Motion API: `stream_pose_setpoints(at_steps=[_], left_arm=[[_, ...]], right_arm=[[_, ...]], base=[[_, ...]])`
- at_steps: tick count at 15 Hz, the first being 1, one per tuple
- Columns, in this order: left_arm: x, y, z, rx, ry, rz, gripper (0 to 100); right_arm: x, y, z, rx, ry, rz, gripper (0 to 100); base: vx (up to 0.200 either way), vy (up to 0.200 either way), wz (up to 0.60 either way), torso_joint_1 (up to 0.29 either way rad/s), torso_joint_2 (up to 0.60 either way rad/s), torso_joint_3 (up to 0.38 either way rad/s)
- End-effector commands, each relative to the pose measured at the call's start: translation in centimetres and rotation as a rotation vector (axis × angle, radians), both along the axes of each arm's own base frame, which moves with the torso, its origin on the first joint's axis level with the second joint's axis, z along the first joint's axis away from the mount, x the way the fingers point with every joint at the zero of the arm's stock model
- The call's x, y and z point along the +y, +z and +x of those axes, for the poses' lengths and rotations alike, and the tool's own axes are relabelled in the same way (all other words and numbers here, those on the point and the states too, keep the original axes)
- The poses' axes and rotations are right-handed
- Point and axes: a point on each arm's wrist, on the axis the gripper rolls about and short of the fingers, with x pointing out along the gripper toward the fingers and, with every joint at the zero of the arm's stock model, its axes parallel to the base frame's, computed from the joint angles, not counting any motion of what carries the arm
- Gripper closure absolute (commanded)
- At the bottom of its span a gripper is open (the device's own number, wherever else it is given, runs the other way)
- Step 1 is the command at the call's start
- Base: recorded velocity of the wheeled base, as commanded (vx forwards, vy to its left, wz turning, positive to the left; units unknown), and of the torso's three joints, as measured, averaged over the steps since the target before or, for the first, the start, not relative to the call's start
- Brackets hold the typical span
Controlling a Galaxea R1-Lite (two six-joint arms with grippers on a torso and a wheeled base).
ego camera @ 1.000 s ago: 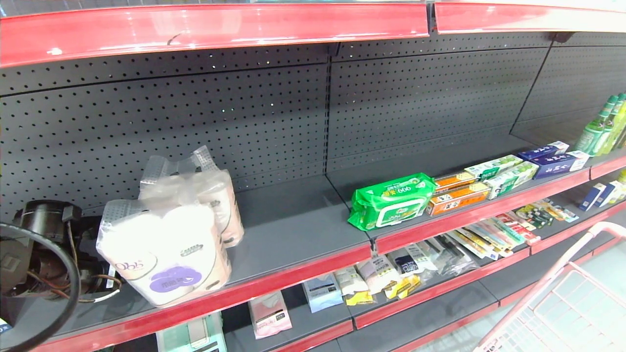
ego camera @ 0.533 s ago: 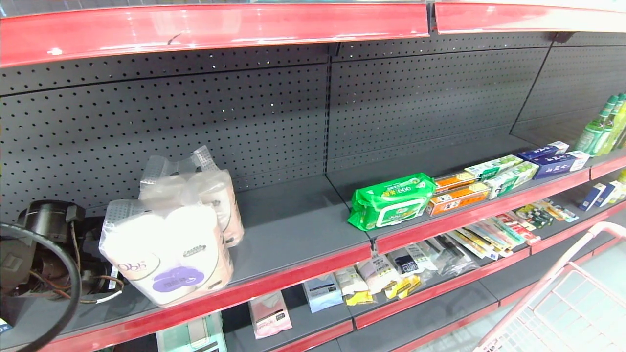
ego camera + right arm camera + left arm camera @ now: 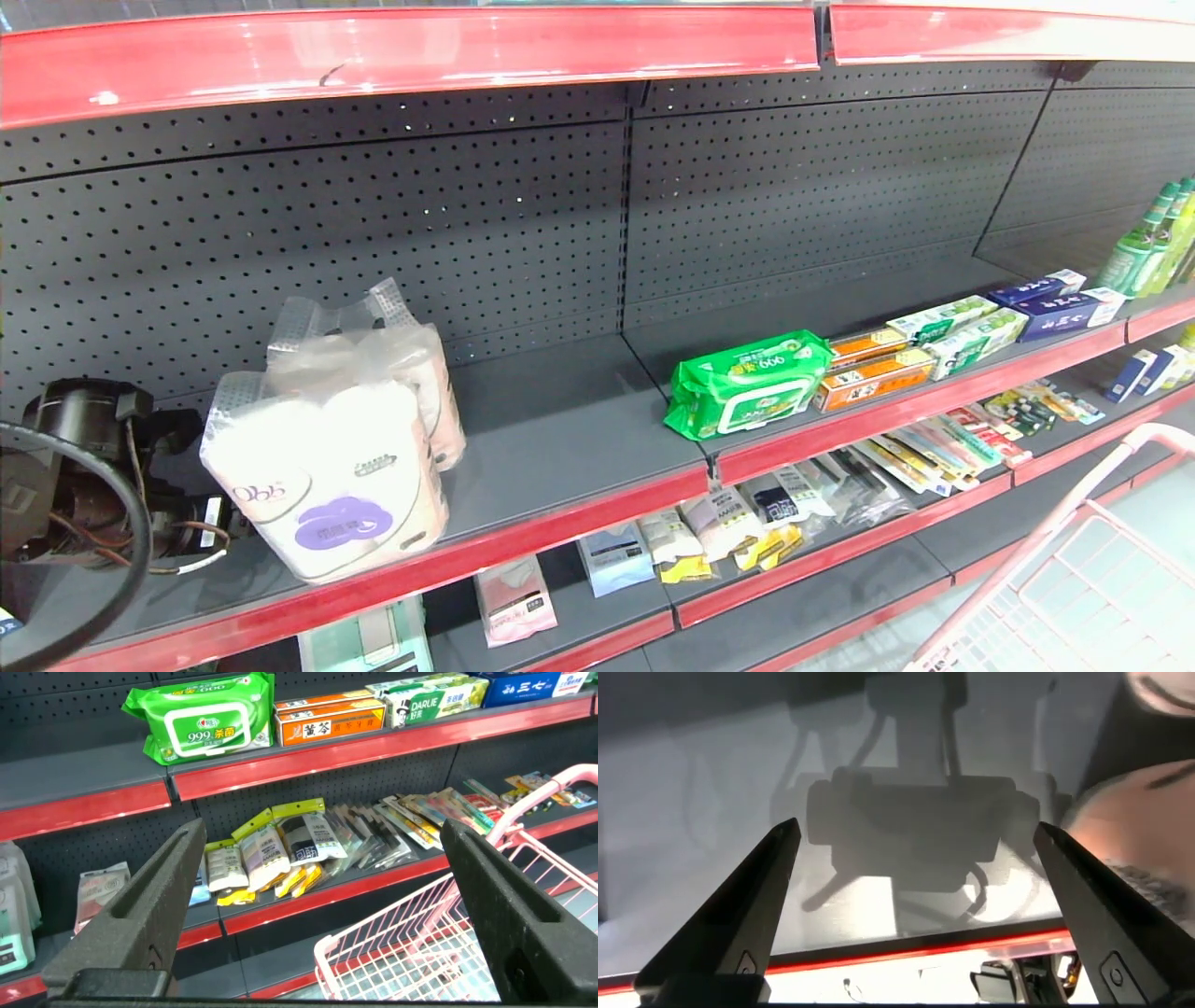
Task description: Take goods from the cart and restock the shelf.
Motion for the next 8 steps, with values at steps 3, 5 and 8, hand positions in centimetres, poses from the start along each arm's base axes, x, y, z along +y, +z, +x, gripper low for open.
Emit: stream_pose_setpoints(at_steps=[3, 5, 8], left_arm=[[0.93, -0.04, -0.66, 0.019, 0.025, 0.003, 0], [0.85, -0.21, -0.87, 0.037, 0.012, 0.0, 0], [0.49, -0.38, -0.9, 0.047, -0.013, -0.027, 0]], right_arm=[[0.0, 0.0, 0.0, 0.0, 0.0, 0.0, 0], [0.0, 0.02, 0.01, 0.0, 0.0, 0.0, 0], [0.0, 0.0, 0.0, 0.0, 0.0, 0.0, 0]], base=[[0.0, 0.0, 0.0, 0.0, 0.0, 0.0], [0.0, 0.0, 0.0, 0.0, 0.0, 0.0], [0.0, 0.0, 0.0, 0.0, 0.0, 0.0]])
